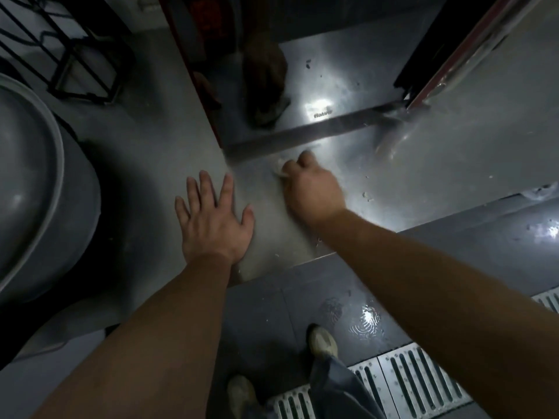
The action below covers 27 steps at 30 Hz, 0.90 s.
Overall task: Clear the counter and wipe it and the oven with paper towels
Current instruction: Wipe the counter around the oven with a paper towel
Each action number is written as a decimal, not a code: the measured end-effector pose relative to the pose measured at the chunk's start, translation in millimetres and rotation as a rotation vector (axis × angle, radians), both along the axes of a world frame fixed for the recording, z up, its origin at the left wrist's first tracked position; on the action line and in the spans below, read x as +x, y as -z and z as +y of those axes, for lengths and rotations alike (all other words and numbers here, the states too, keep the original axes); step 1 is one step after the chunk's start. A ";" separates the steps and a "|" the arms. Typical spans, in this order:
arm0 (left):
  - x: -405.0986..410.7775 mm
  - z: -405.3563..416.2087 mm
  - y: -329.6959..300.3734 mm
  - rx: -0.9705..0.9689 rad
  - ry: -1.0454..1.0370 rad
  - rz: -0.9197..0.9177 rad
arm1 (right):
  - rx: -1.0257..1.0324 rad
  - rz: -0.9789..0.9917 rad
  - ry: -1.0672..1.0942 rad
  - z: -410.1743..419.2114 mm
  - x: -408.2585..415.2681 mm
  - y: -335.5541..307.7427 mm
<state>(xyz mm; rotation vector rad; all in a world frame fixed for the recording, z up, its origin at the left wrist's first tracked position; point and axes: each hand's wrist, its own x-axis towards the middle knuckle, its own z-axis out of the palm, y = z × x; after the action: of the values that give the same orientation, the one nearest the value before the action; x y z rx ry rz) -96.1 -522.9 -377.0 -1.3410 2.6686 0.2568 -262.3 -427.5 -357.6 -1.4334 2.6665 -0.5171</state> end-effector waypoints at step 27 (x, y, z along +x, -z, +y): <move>82.4 -52.0 -10.8 0.115 0.162 -0.125 | -0.113 -0.276 -0.096 51.8 193.8 -5.7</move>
<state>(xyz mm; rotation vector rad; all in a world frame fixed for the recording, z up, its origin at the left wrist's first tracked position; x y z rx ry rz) -13.7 -574.9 -366.1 -1.0645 2.5966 0.2921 -68.5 -375.7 -351.9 -1.3931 2.3766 -0.8040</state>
